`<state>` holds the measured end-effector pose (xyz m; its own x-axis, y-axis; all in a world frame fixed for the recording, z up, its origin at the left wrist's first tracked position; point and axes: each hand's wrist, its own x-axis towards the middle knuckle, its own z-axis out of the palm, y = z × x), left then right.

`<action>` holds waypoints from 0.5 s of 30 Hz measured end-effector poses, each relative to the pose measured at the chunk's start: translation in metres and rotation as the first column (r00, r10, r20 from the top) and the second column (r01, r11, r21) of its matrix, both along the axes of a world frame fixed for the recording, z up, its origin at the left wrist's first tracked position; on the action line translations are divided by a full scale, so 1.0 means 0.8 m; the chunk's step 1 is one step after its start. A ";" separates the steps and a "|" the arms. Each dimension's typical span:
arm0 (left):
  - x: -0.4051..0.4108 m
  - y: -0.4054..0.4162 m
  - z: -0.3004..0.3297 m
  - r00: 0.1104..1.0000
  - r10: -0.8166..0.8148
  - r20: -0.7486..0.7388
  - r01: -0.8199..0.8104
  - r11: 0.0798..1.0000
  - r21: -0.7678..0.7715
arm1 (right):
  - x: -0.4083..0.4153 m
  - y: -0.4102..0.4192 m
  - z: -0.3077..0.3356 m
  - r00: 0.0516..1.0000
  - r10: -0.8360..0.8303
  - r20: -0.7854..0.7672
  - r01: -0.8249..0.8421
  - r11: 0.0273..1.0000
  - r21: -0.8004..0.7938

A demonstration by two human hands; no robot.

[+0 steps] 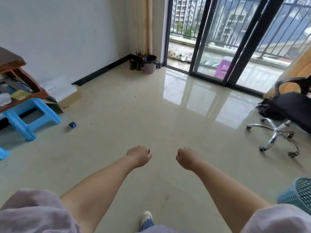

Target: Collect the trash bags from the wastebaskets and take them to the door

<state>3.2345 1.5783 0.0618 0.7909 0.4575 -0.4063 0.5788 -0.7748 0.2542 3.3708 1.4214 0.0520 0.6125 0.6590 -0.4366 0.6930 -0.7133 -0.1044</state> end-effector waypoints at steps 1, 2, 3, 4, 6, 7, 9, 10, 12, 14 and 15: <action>0.024 0.027 0.005 1.000 -0.003 -0.003 0.003 1.000 0.008 | 0.023 0.025 0.004 1.000 -0.007 0.002 0.007 1.000 0.005; 0.047 0.053 0.009 1.000 -0.008 -0.008 0.008 1.000 0.012 | 0.044 0.047 0.007 1.000 -0.010 -0.001 0.010 1.000 0.004; 0.070 0.075 0.011 1.000 -0.018 -0.012 0.018 1.000 0.011 | 0.065 0.069 0.008 1.000 -0.016 -0.013 0.016 1.000 0.003; 0.093 0.095 0.012 0.999 -0.026 -0.019 0.026 1.000 0.009 | 0.087 0.088 0.007 1.000 -0.022 -0.023 0.022 1.000 0.003; 0.139 0.135 0.008 0.999 -0.027 -0.028 0.027 1.000 -0.002 | 0.131 0.125 0.000 0.999 -0.037 -0.039 0.037 0.999 -0.002; 0.161 0.156 0.005 0.999 -0.026 -0.032 0.026 1.000 -0.006 | 0.154 0.145 -0.004 0.998 -0.041 -0.049 0.041 0.999 -0.005; 0.209 0.199 0.001 0.999 -0.022 -0.039 0.022 1.000 -0.004 | 0.203 0.186 -0.011 0.998 -0.038 -0.057 0.037 0.999 -0.009; 0.235 0.222 -0.002 0.999 -0.014 -0.038 0.014 1.000 0.003 | 0.230 0.208 -0.014 0.998 -0.031 -0.054 0.031 1.000 -0.006; 0.290 0.269 -0.007 1.000 -0.002 -0.029 0.003 1.000 0.017 | 0.288 0.254 -0.021 0.999 -0.005 -0.042 0.006 1.000 0.012; 0.349 0.314 -0.009 1.000 0.020 -0.022 -0.019 1.000 0.020 | 0.350 0.299 -0.020 0.999 0.016 -0.032 -0.016 1.000 0.012; 0.378 0.335 -0.008 0.999 0.031 -0.023 -0.031 0.999 0.019 | 0.381 0.321 -0.017 0.999 0.026 -0.027 -0.026 1.000 0.000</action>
<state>3.5365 1.8463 0.0555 0.7666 0.4892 -0.4160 0.6083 -0.7608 0.2262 3.6756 1.6781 0.0386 0.5829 0.6746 -0.4529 0.7084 -0.6949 -0.1233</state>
